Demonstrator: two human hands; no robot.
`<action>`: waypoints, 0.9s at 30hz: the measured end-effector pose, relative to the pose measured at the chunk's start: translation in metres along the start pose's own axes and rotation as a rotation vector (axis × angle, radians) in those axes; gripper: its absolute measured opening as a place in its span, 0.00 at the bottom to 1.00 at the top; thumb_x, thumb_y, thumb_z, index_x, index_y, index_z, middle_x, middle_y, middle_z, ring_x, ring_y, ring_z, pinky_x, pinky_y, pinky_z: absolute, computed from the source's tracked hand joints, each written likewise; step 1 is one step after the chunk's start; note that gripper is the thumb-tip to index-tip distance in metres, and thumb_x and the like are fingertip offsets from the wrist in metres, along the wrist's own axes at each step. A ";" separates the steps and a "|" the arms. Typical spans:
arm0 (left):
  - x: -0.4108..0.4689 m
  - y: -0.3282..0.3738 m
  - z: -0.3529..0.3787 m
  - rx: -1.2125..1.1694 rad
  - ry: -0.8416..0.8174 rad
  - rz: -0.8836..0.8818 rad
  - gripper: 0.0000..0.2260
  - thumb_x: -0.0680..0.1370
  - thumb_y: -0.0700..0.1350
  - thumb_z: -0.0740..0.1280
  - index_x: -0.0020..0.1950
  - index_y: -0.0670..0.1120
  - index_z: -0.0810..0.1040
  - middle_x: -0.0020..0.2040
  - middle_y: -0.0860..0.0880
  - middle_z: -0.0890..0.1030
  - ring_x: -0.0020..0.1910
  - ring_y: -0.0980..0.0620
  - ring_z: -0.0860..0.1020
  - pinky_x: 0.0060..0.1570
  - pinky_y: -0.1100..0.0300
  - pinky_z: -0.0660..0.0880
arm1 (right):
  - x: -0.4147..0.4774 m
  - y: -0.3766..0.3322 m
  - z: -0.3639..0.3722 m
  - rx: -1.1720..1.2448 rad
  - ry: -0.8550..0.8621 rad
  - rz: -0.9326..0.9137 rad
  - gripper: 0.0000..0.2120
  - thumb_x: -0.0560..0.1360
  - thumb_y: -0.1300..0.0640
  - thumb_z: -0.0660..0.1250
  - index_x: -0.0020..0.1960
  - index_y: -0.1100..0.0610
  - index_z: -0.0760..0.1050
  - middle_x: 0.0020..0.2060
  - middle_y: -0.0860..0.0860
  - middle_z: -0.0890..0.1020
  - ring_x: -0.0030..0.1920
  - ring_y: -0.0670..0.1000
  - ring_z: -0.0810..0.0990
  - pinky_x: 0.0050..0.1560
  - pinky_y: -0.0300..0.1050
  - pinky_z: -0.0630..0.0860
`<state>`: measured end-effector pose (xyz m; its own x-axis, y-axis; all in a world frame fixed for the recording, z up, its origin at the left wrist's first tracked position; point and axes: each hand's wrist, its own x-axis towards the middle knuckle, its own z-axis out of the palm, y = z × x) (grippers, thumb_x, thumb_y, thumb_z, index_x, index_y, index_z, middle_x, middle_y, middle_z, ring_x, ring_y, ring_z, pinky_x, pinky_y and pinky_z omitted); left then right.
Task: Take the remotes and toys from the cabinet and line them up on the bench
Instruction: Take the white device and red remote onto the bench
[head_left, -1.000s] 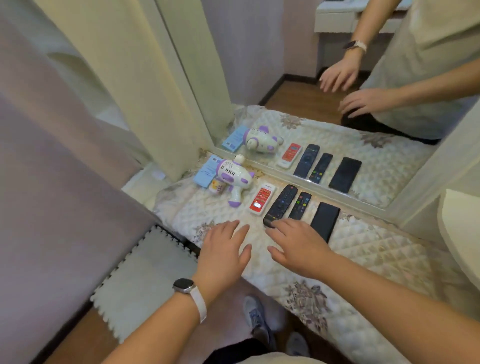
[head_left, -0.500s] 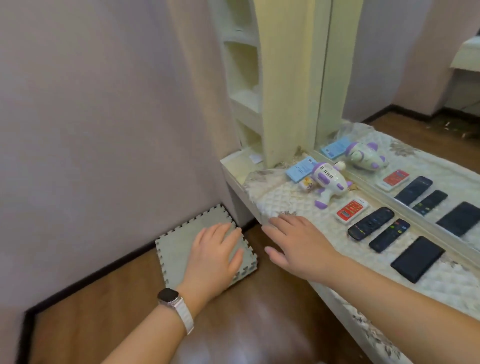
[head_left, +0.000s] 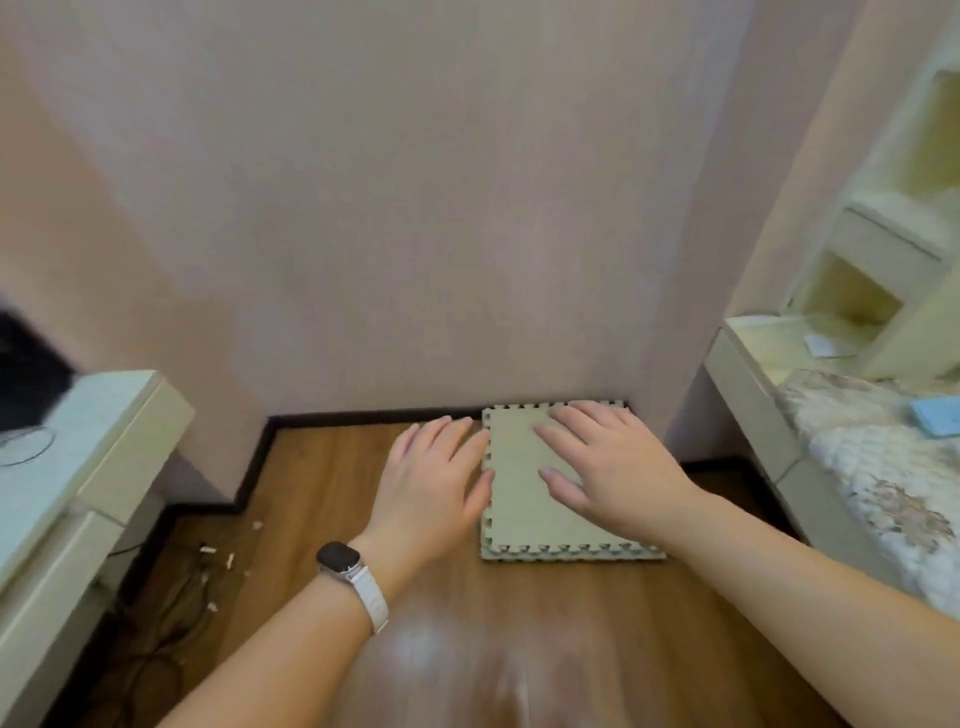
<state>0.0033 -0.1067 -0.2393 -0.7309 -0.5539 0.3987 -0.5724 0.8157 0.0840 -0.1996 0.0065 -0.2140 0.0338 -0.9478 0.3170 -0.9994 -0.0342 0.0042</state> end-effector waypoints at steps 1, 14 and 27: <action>-0.009 -0.017 -0.007 0.000 0.009 -0.032 0.18 0.76 0.53 0.63 0.62 0.48 0.79 0.62 0.47 0.79 0.63 0.45 0.75 0.64 0.46 0.69 | 0.015 -0.016 0.004 0.005 0.003 -0.027 0.22 0.76 0.43 0.60 0.63 0.55 0.77 0.59 0.54 0.81 0.59 0.58 0.77 0.59 0.52 0.72; -0.086 -0.154 -0.074 0.085 0.084 -0.404 0.18 0.78 0.54 0.62 0.66 0.49 0.77 0.64 0.49 0.78 0.66 0.49 0.72 0.67 0.48 0.66 | 0.162 -0.149 0.035 0.068 -0.024 -0.392 0.23 0.77 0.42 0.57 0.64 0.54 0.76 0.60 0.53 0.79 0.60 0.57 0.76 0.60 0.52 0.72; -0.044 -0.276 -0.100 0.358 0.096 -0.666 0.17 0.76 0.54 0.64 0.62 0.49 0.78 0.61 0.50 0.79 0.60 0.48 0.75 0.60 0.52 0.68 | 0.354 -0.200 0.086 0.215 0.064 -0.672 0.23 0.77 0.42 0.58 0.64 0.55 0.76 0.59 0.54 0.80 0.60 0.58 0.77 0.59 0.52 0.73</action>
<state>0.2312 -0.2909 -0.1886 -0.1627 -0.8799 0.4464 -0.9787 0.2013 0.0399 0.0125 -0.3493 -0.1839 0.6356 -0.6791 0.3671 -0.7386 -0.6734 0.0331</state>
